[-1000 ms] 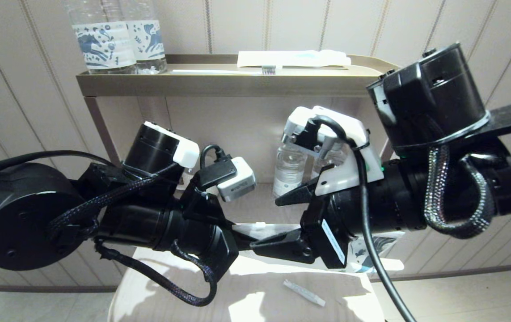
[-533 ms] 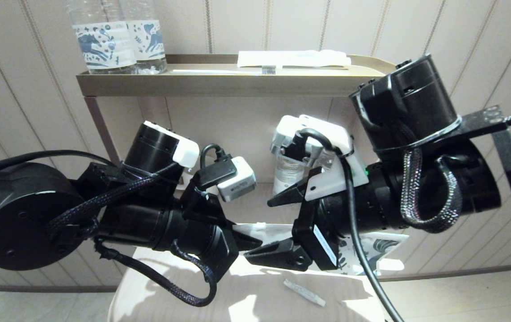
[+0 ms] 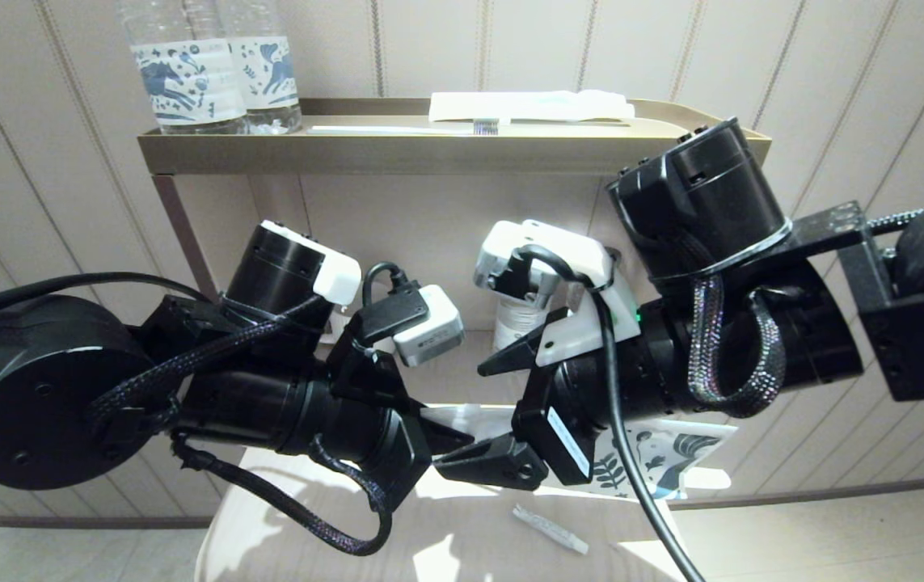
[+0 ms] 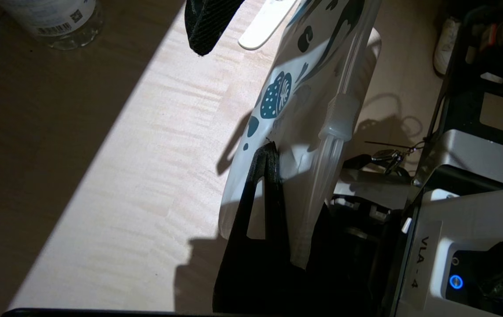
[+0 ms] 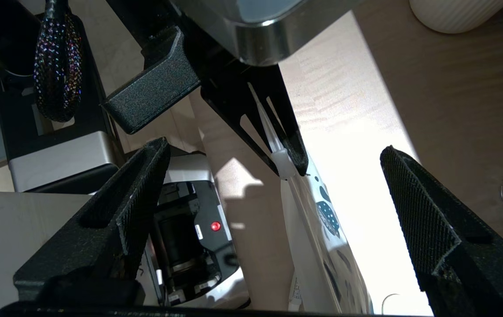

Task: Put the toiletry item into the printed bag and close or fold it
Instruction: Open the storage bag

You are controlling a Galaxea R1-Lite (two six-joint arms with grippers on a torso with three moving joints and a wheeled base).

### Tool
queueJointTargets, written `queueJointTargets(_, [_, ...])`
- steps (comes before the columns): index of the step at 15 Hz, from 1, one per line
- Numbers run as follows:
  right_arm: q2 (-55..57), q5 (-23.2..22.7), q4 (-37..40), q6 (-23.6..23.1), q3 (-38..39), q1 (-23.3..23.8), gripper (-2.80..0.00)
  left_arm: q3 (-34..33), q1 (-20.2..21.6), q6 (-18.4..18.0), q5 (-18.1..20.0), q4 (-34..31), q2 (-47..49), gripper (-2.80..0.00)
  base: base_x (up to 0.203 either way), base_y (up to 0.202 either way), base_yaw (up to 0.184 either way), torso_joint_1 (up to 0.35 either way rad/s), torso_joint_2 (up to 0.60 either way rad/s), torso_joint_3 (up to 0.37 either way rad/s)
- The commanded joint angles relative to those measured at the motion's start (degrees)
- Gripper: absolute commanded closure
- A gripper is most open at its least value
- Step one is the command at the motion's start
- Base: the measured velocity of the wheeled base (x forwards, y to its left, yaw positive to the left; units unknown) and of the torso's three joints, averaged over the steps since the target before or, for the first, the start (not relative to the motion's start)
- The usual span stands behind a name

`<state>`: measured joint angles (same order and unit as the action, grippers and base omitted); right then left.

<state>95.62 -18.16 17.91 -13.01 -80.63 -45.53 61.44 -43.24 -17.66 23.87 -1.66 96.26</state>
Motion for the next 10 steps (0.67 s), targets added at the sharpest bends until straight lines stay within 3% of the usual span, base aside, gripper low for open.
queueJointTargets(1, [-0.09, -0.12, 0.11, -0.09, 0.21, 0.00, -2.80, -0.01, 0.00, -0.09, 0.21, -0.01, -0.02, 0.00, 0.000, 0.000, 0.000, 0.000, 0.00, 0.000])
queueJointTargets(8, [0.18, -1.17, 0.11, -0.70, 0.03, 0.09, -2.80, -0.09, 0.00, -0.18, 0.21, -0.01, -0.02, 0.00, 0.000, 0.000, 0.000, 0.000, 0.00, 0.000])
queueJointTargets(9, [0.18, -1.26, 0.13, -0.64, -0.22, 0.18, 0.00, -0.09, 0.00, -0.26, 0.21, -0.01, -0.02, 0.00, 0.000, 0.000, 0.000, 0.000, 0.00, 0.000])
queueJointTargets(10, [0.18, -1.26, 0.20, -0.70, -0.22, 0.18, 0.00, -0.09, 0.00, -0.27, 0.21, -0.01, -0.02, 0.00, 0.000, 0.000, 0.000, 0.000, 0.00, 0.000])
